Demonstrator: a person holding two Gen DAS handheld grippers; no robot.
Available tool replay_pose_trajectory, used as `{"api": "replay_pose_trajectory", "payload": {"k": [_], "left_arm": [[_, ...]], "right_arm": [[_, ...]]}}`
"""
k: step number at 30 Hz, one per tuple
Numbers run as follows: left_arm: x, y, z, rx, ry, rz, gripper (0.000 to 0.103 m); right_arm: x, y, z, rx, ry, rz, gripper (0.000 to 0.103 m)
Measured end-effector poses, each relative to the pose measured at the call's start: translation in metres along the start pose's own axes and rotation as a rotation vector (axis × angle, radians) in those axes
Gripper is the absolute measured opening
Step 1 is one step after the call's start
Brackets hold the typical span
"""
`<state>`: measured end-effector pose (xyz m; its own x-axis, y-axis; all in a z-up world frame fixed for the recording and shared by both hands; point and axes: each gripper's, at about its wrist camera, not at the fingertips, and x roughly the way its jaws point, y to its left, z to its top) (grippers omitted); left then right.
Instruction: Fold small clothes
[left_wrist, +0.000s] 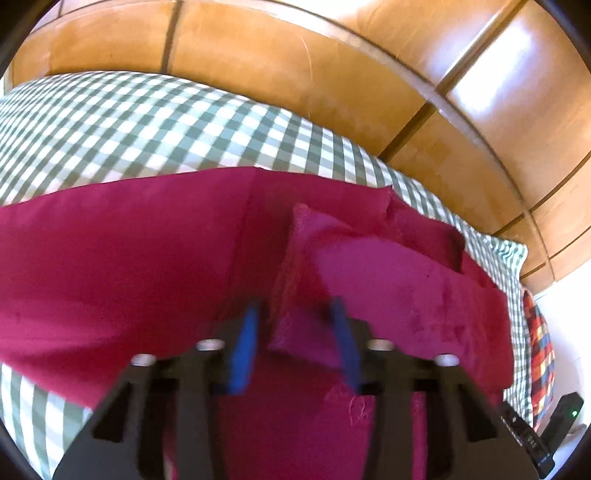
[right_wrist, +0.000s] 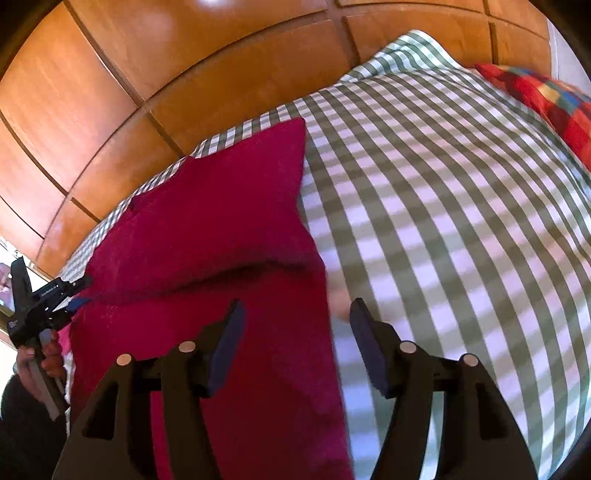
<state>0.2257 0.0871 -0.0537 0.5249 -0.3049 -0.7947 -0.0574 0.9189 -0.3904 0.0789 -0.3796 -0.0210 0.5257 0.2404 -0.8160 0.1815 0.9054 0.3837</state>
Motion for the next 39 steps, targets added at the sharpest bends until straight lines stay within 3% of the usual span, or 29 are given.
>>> {"api": "replay_pose_trajectory", "payload": {"k": [1,3,6,10,12,14,18,23,27,30,34,37,39], "left_arm": [[0.0,-0.003,0.002,0.015,-0.005,0.006,0.01],[-0.013,-0.009,0.005,0.034,-0.064,0.002,0.008],[-0.051,-0.009,0.006,0.017,-0.163,-0.084,0.008],[-0.055,-0.007,-0.014,0.087,-0.126,-0.016,0.008],[-0.041,0.001,-0.024,0.1,-0.074,0.041,0.008],[-0.028,0.006,-0.034,0.099,-0.022,0.062,0.008],[-0.031,-0.003,-0.038,0.15,-0.046,0.083,0.008],[-0.04,-0.011,-0.035,0.187,-0.071,0.095,0.008],[-0.049,0.017,-0.031,0.087,-0.065,0.089,0.013],[-0.07,0.047,-0.032,0.015,-0.092,0.092,0.013],[-0.109,0.095,-0.043,-0.104,-0.142,0.114,0.014],[-0.143,0.143,-0.06,-0.257,-0.212,0.127,0.04],[-0.164,0.179,-0.069,-0.374,-0.25,0.144,0.044]], "right_arm": [[0.005,0.002,0.005,-0.004,-0.006,-0.018,0.059],[0.008,0.004,0.013,0.017,-0.046,-0.048,0.056],[0.007,-0.013,0.02,0.101,-0.066,-0.061,0.058],[0.01,-0.017,0.011,0.058,-0.033,-0.062,0.06],[-0.001,-0.019,0.006,0.055,-0.019,-0.053,0.069],[-0.013,-0.02,0.005,0.039,-0.023,-0.056,0.069],[-0.036,0.006,0.022,-0.007,-0.082,0.025,0.07],[-0.002,0.069,0.041,-0.154,-0.07,0.027,0.07],[0.054,0.084,0.03,-0.201,-0.018,-0.09,0.072],[0.061,0.086,0.015,-0.268,-0.081,-0.128,0.078],[0.066,0.085,0.018,-0.273,-0.079,-0.145,0.079],[0.063,0.087,0.014,-0.281,-0.081,-0.149,0.08],[0.062,0.087,0.013,-0.282,-0.081,-0.149,0.08]]}}
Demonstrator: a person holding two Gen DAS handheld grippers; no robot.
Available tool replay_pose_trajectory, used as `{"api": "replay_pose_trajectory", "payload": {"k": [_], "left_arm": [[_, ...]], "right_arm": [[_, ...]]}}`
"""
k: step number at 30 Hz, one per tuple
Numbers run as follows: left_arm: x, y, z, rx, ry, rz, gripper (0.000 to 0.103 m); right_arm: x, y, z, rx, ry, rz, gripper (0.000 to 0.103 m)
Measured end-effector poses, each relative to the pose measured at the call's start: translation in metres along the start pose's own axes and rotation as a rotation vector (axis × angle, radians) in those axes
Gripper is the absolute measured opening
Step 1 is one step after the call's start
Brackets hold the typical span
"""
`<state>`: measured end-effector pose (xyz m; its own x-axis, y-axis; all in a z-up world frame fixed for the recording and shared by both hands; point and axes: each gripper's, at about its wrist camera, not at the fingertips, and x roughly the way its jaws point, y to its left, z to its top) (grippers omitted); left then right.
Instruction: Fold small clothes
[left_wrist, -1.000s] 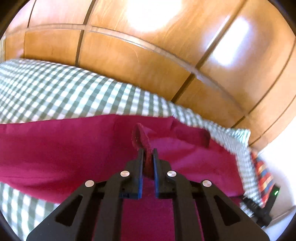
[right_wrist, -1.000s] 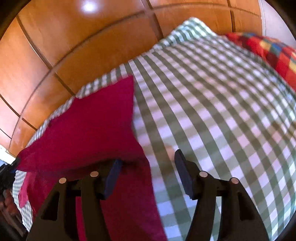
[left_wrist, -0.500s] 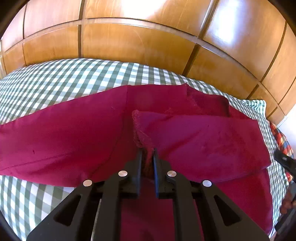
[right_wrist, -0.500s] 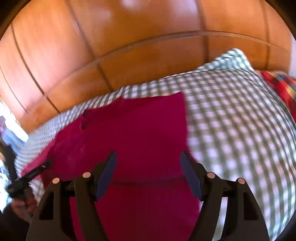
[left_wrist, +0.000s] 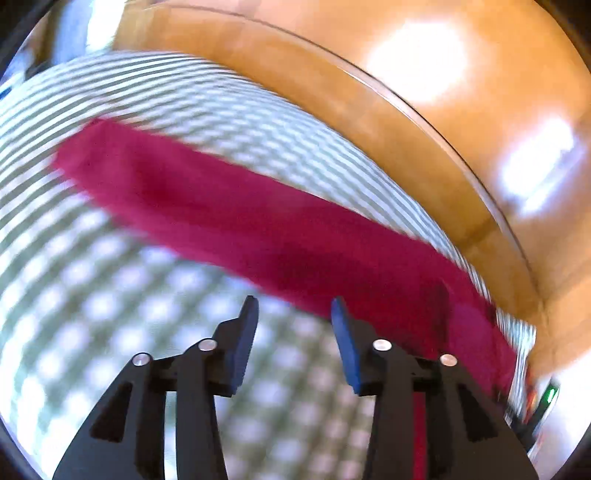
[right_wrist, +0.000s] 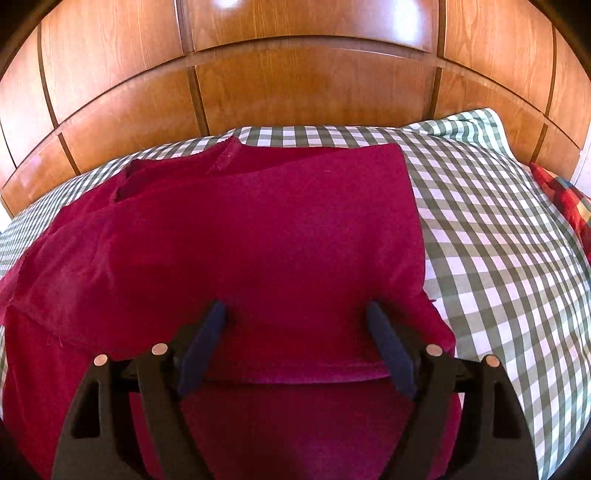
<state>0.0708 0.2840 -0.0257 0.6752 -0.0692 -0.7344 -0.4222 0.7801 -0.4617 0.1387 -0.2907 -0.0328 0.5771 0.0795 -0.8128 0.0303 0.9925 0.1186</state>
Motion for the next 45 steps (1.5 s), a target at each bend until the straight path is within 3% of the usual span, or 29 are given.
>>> {"api": "replay_pose_trajectory", "payload": {"k": [3,7,10,12,15,19,20,22,28,30,32,35,37,39,41,43,45], "left_arm": [[-0.017,0.052,0.016,-0.156,-0.038,0.034,0.046],[-0.023,0.099,0.038,-0.339,-0.074,0.054,0.061],[-0.017,0.125,0.05,-0.468,-0.078,0.033,0.062],[-0.012,0.13,0.058,-0.495,-0.087,0.025,0.062],[-0.007,0.131,0.074,-0.474,-0.117,0.052,0.062],[-0.001,0.117,0.093,-0.411,-0.113,0.106,0.02],[-0.003,0.106,0.097,-0.373,-0.119,0.093,0.016],[-0.011,0.085,0.102,-0.303,-0.137,0.035,0.014],[-0.032,-0.074,0.078,0.001,-0.139,-0.295,0.009],[-0.03,-0.143,0.047,0.144,-0.09,-0.411,0.009],[-0.022,-0.198,0.01,0.286,-0.036,-0.47,0.009],[-0.002,-0.243,-0.044,0.423,0.063,-0.469,0.009],[0.012,-0.244,-0.077,0.443,0.155,-0.464,0.009],[0.021,-0.224,-0.085,0.409,0.189,-0.419,0.01],[0.029,-0.189,-0.075,0.318,0.2,-0.38,0.019],[0.026,-0.131,-0.055,0.169,0.167,-0.3,0.035],[0.023,-0.08,-0.034,0.045,0.131,-0.234,0.041]], "right_arm": [[-0.002,0.0,-0.001,0.0,-0.002,0.0,0.08],[-0.005,0.0,0.0,-0.003,-0.002,0.0,0.08],[-0.005,0.0,-0.001,-0.002,-0.003,0.001,0.08],[-0.004,0.0,-0.001,-0.005,-0.003,-0.003,0.08],[-0.004,0.0,-0.001,-0.007,-0.002,-0.005,0.08],[-0.004,0.0,-0.001,-0.012,-0.002,-0.009,0.08],[-0.004,0.0,-0.001,-0.013,-0.002,-0.01,0.081],[-0.004,0.001,-0.001,-0.012,-0.003,-0.01,0.081],[-0.003,0.001,-0.001,-0.01,-0.004,-0.006,0.081],[-0.003,0.001,-0.001,-0.008,-0.005,-0.001,0.081],[-0.003,0.0,-0.001,-0.006,-0.006,0.004,0.081],[-0.003,-0.002,-0.001,0.006,-0.007,0.02,0.081],[-0.003,-0.003,-0.002,0.011,-0.009,0.029,0.082],[-0.003,-0.004,-0.002,0.019,-0.008,0.042,0.083],[-0.002,-0.004,-0.001,0.019,-0.008,0.045,0.085],[-0.002,-0.004,-0.001,0.017,-0.009,0.044,0.085],[-0.002,-0.003,-0.001,0.017,-0.009,0.043,0.085]]}}
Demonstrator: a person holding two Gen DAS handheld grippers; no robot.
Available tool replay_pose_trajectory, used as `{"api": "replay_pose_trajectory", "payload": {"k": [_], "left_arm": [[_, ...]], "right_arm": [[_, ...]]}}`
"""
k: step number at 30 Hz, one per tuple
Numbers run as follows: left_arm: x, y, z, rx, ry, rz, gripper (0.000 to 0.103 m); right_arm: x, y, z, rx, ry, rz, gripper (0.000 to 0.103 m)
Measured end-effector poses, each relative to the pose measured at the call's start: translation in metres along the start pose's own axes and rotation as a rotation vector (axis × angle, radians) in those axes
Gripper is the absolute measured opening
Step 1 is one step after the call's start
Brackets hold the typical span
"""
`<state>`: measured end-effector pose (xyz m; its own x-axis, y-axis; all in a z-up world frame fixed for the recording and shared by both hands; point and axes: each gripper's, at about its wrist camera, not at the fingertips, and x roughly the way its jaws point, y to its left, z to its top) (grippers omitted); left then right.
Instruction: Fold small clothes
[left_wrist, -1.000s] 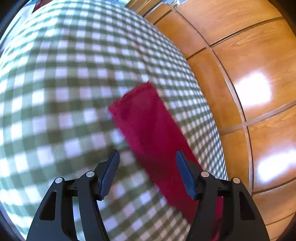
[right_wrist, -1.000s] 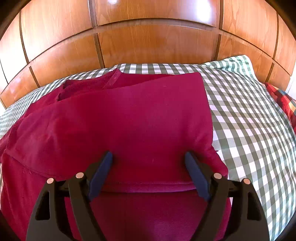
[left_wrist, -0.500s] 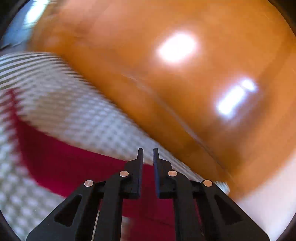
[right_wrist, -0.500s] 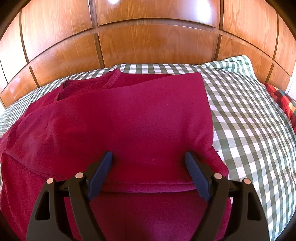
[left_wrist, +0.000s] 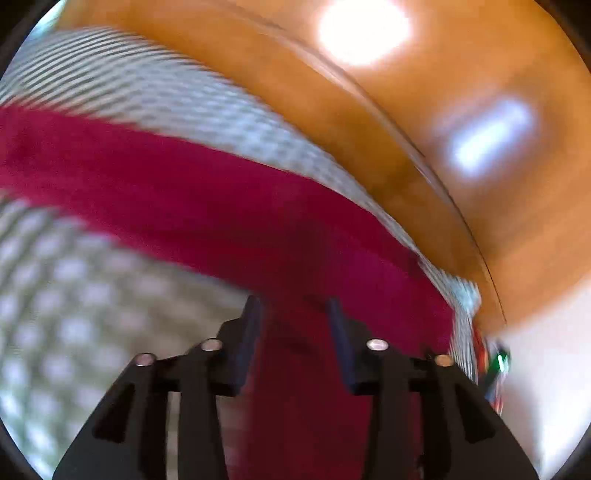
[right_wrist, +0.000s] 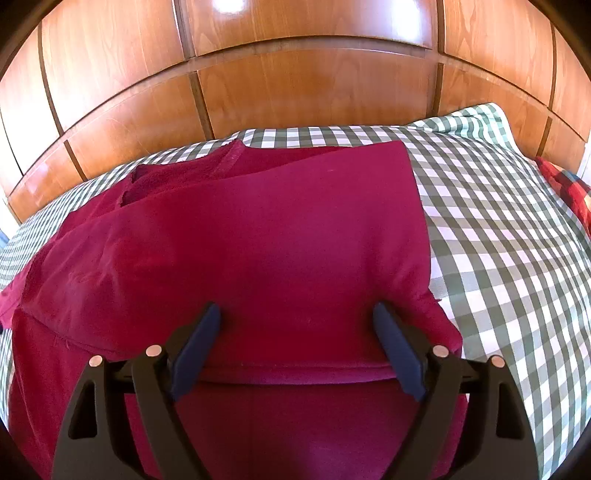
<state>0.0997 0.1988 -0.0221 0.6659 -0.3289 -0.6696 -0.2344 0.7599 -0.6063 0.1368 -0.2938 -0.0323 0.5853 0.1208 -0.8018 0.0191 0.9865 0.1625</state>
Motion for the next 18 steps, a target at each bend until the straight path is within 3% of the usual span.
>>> {"api": "replay_pose_trajectory", "payload": {"k": [3,6,12,14,15,16,18], "left_arm": [[-0.033,0.067,0.022,-0.143,-0.093,0.123,0.041],[-0.065,0.124,0.041,-0.306,-0.178,0.196,0.046],[-0.085,0.195,0.072,-0.528,-0.276,0.218,0.049],[-0.089,0.206,0.082,-0.539,-0.291,0.236,0.043],[-0.089,0.21,0.089,-0.53,-0.29,0.257,0.02],[-0.086,0.207,0.095,-0.509,-0.281,0.279,0.008],[-0.083,0.188,0.103,-0.43,-0.293,0.293,0.007]], "right_arm": [[0.0,0.001,0.0,-0.004,0.0,-0.007,0.085],[0.0,0.002,0.0,-0.009,0.001,-0.013,0.085],[0.0,0.004,0.0,-0.015,0.003,-0.023,0.085],[0.0,0.004,0.0,-0.019,0.004,-0.027,0.085],[0.001,0.004,0.0,-0.021,0.004,-0.029,0.085],[0.001,0.004,0.0,-0.022,0.005,-0.029,0.085],[0.001,0.004,0.0,-0.024,0.005,-0.029,0.085]]}}
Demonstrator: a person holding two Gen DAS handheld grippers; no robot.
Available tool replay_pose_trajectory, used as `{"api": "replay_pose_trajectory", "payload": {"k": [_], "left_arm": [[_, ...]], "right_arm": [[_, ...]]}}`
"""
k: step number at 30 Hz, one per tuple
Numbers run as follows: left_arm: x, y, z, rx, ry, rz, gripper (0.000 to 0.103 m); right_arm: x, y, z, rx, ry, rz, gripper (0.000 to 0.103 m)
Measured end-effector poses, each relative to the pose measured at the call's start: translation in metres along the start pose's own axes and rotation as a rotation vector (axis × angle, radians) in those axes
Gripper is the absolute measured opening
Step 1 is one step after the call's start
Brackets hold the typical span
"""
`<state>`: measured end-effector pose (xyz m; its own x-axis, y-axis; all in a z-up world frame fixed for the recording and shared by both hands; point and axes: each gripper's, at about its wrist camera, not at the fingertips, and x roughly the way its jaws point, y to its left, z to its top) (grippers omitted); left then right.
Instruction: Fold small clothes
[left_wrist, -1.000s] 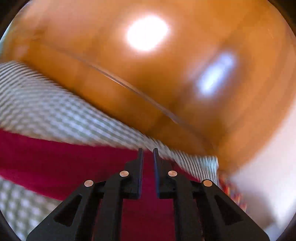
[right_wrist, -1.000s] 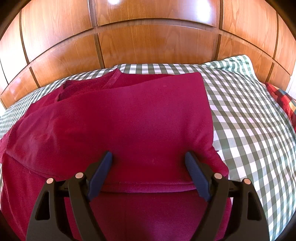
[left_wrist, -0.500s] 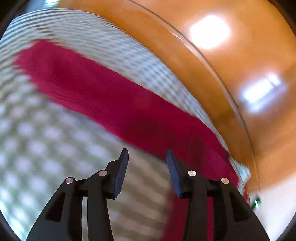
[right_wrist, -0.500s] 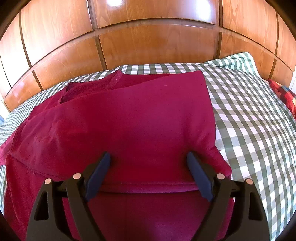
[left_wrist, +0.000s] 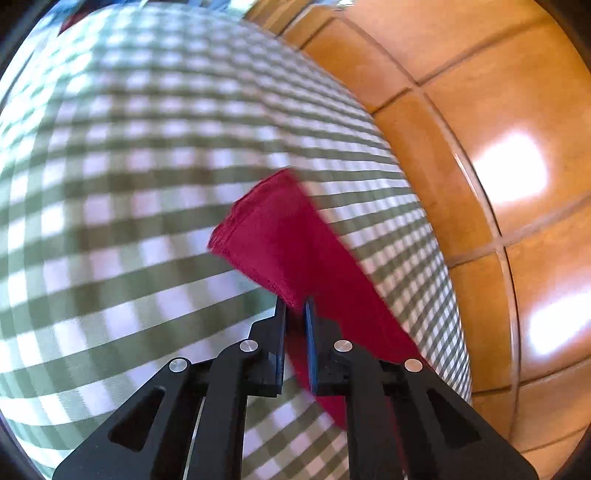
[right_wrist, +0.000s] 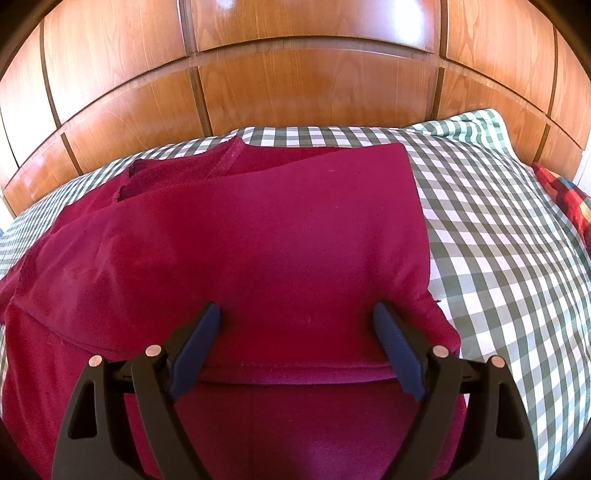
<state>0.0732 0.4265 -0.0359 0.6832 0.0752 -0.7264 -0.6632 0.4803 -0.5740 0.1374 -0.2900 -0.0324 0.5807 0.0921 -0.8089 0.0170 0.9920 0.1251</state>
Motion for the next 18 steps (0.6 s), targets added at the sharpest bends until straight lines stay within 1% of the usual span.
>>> {"api": "replay_pose_trajectory", "payload": {"k": [2,4,6,7,8,9,11,12,14,16,17,18], "left_arm": [[-0.012,-0.019,-0.006,0.072,-0.008,-0.061,0.007],[-0.026,-0.055,-0.02,0.158,-0.009,-0.165,0.007],[-0.041,-0.098,-0.05,0.277,0.002,-0.28,0.007],[-0.044,-0.115,-0.063,0.318,0.015,-0.318,0.007],[-0.048,-0.134,-0.08,0.368,0.033,-0.36,0.007],[-0.045,-0.163,-0.105,0.439,0.06,-0.407,0.007],[-0.041,-0.198,-0.15,0.541,0.12,-0.465,0.007],[-0.036,-0.216,-0.182,0.612,0.168,-0.488,0.007],[-0.026,-0.236,-0.23,0.717,0.215,-0.481,0.007],[-0.007,-0.245,-0.279,0.807,0.307,-0.458,0.008],[-0.001,-0.244,-0.291,0.831,0.335,-0.44,0.011],[0.007,-0.24,-0.307,0.858,0.364,-0.406,0.017]], "right_arm": [[0.0,0.0,0.0,-0.001,0.0,-0.001,0.085],[0.0,0.0,0.0,0.0,0.0,0.0,0.085],[0.0,0.0,0.0,0.001,-0.001,0.001,0.085],[0.0,0.0,0.0,0.001,-0.001,0.002,0.085],[0.0,0.0,0.0,0.002,-0.001,0.003,0.085],[0.0,0.0,0.0,0.003,-0.002,0.004,0.085],[0.0,-0.001,-0.001,0.003,-0.002,0.006,0.085],[0.0,-0.001,-0.001,0.004,-0.002,0.008,0.085],[0.0,-0.002,0.0,0.007,-0.003,0.014,0.085],[0.0,-0.003,0.0,0.012,-0.003,0.021,0.085],[0.0,-0.004,0.0,0.015,-0.004,0.026,0.085],[0.0,-0.004,0.0,0.017,-0.004,0.029,0.086]]}}
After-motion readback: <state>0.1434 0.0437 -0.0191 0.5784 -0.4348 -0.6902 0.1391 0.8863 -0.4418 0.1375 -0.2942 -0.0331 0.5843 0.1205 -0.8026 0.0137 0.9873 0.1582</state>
